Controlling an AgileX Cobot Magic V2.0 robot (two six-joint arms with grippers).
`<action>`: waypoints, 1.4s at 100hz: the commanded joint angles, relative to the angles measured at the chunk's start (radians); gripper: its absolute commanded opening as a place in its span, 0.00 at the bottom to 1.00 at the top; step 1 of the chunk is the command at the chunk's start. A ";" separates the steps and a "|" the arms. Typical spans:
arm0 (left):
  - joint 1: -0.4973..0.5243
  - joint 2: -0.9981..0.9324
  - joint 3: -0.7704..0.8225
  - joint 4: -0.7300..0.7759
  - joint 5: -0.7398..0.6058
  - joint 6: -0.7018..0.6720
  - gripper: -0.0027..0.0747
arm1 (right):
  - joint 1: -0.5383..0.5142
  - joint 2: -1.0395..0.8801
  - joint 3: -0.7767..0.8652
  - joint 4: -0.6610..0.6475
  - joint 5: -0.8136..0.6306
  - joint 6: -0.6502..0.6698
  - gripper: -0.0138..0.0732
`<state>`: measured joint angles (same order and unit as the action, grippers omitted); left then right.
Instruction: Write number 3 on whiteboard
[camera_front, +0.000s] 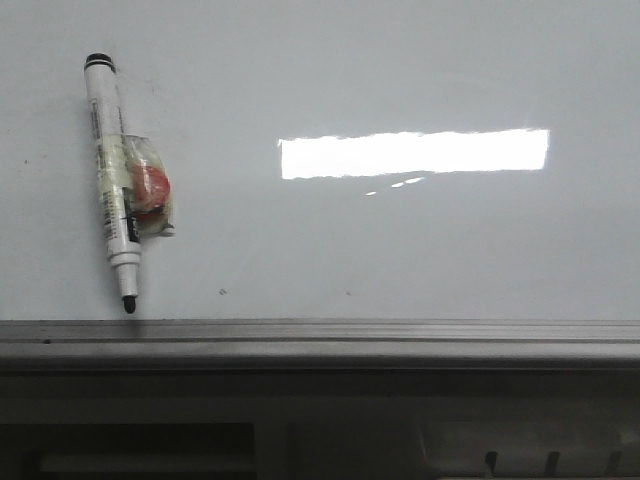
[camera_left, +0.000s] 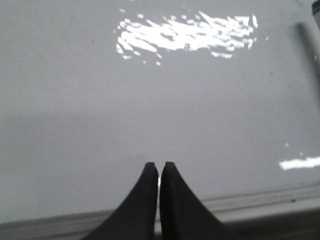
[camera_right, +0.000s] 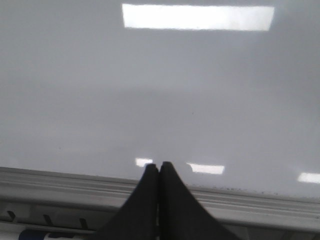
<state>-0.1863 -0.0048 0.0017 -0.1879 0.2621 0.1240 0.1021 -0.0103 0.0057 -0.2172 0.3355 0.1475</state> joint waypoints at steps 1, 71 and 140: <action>-0.005 -0.023 0.010 -0.105 -0.153 -0.002 0.01 | -0.006 -0.015 0.033 -0.045 -0.008 -0.003 0.09; -0.005 -0.021 -0.060 -0.811 -0.181 0.037 0.01 | -0.006 0.005 -0.080 0.330 -0.383 0.205 0.09; -0.005 0.892 -0.721 -0.654 0.662 0.244 0.69 | 0.031 0.518 -0.640 0.217 -0.032 0.128 0.67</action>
<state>-0.1863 0.8401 -0.6805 -0.6715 0.9279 0.3052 0.1106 0.4865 -0.5884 0.0107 0.3575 0.2986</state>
